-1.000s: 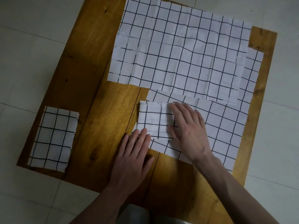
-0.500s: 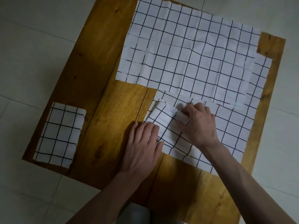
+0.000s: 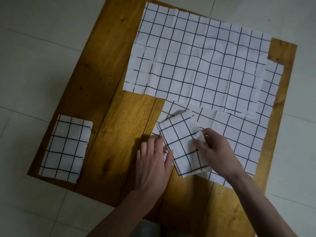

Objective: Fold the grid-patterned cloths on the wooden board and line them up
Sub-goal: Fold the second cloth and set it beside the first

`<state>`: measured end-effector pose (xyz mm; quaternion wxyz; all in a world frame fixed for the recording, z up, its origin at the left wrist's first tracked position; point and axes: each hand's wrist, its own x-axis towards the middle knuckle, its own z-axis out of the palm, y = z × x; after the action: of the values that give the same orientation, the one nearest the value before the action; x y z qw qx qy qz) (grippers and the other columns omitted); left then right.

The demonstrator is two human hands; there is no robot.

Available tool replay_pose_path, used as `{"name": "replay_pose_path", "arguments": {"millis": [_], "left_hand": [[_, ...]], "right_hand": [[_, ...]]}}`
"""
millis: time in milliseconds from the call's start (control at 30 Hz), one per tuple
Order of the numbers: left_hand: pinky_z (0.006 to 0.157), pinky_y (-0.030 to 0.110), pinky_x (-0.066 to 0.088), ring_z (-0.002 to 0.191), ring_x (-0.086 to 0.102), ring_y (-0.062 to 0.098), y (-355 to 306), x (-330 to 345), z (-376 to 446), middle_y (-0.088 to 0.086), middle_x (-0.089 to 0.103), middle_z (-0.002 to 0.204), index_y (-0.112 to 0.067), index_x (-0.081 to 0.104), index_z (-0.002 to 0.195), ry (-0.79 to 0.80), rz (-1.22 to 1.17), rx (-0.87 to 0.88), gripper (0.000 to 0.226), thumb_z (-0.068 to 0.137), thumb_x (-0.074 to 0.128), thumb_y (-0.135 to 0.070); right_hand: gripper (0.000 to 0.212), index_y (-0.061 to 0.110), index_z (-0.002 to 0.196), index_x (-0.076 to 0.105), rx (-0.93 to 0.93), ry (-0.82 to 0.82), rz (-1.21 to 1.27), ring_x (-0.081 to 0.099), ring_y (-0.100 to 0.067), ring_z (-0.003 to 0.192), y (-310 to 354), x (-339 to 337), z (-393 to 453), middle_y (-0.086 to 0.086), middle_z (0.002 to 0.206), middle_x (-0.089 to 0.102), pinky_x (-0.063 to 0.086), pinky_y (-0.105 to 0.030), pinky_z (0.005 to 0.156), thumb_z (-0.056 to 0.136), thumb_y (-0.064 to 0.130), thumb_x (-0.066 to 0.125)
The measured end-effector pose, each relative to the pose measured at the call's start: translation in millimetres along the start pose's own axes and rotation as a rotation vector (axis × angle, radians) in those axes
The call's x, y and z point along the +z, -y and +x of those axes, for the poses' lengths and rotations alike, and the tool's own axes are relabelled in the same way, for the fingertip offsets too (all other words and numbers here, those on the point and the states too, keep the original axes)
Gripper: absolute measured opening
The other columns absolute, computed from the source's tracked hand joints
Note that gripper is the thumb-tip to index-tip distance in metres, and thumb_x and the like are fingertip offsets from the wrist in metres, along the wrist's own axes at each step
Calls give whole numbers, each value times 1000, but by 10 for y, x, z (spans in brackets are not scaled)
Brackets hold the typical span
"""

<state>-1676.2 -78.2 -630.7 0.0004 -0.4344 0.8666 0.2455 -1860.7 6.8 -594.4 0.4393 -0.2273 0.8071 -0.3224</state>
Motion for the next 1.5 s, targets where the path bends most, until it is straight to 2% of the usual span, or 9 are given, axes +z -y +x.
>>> {"name": "replay_pose_path", "arguments": {"millis": [267, 500, 633, 767, 933, 1100, 1267, 1367, 1500], "left_hand": [[77, 7, 48, 96, 60, -5, -239, -165, 65, -18, 63, 107, -28, 59, 131, 122, -670, -378, 30, 106, 51, -42], [84, 28, 59, 97, 69, 10, -211, -346, 30, -6, 72, 102, -24, 68, 115, 40, -900, -413, 15, 105, 58, -29], [83, 25, 57, 98, 67, 10, -150, -519, -102, -8, 71, 104, -27, 67, 115, 15, -880, -366, 13, 104, 61, -25], [87, 27, 58, 104, 68, 9, -37, -582, -173, -9, 72, 108, -26, 66, 118, 50, -927, -371, 17, 102, 64, -20], [79, 13, 55, 101, 69, -3, 204, -642, -153, -8, 74, 108, -22, 64, 116, 67, -996, -374, 22, 101, 64, -7], [86, 15, 55, 104, 67, -2, 653, -816, -150, -9, 72, 115, -23, 65, 127, 108, -951, -338, 27, 102, 63, -12], [79, 13, 54, 98, 66, 2, 1081, -991, -172, -9, 69, 115, -29, 65, 128, 128, -851, -300, 29, 101, 65, -18], [81, 13, 54, 102, 64, -3, 1268, -1079, -193, -15, 66, 117, -37, 62, 128, 123, -803, -295, 32, 101, 66, -21], [80, 7, 49, 99, 61, -10, 1435, -1089, -205, -13, 66, 114, -28, 62, 133, 100, -790, -298, 34, 101, 65, -17]], "right_hand": [[8, 15, 109, 68, 89, -5, 462, 78, -18, 91, 179, -13, -262, -1, 101, 80, 62, -28, 68, 102, 14, 63], [8, 16, 99, 69, 56, -6, 423, 76, -14, 87, 166, 24, -364, 2, 90, 79, 56, -21, 67, 101, 23, 66], [26, 14, 95, 69, 17, -44, 410, 71, -12, 79, 205, 143, -460, 1, 84, 74, 54, -20, 64, 102, 37, 60], [11, 26, 110, 64, -6, -114, 366, 75, -15, 82, 199, 365, -490, 3, 93, 77, 61, -30, 62, 104, 32, 58], [6, 30, 102, 60, -19, -184, 267, 72, -14, 83, 151, 709, -510, 9, 95, 72, 63, -40, 67, 103, 36, 59], [7, 36, 107, 58, -25, -236, 241, 69, -7, 85, 286, 1151, -634, 17, 97, 68, 59, -25, 63, 101, 39, 59], [6, 33, 106, 59, 6, -305, 295, 66, 1, 89, 544, 1553, -816, 23, 97, 68, 53, -10, 65, 102, 37, 59], [9, 30, 100, 63, 19, -370, 323, 65, -7, 85, 651, 1751, -898, 15, 92, 68, 53, -14, 67, 102, 37, 59], [9, 31, 101, 63, 65, -405, 323, 64, -10, 82, 625, 1997, -899, 8, 88, 67, 55, -24, 69, 100, 40, 62]]}}
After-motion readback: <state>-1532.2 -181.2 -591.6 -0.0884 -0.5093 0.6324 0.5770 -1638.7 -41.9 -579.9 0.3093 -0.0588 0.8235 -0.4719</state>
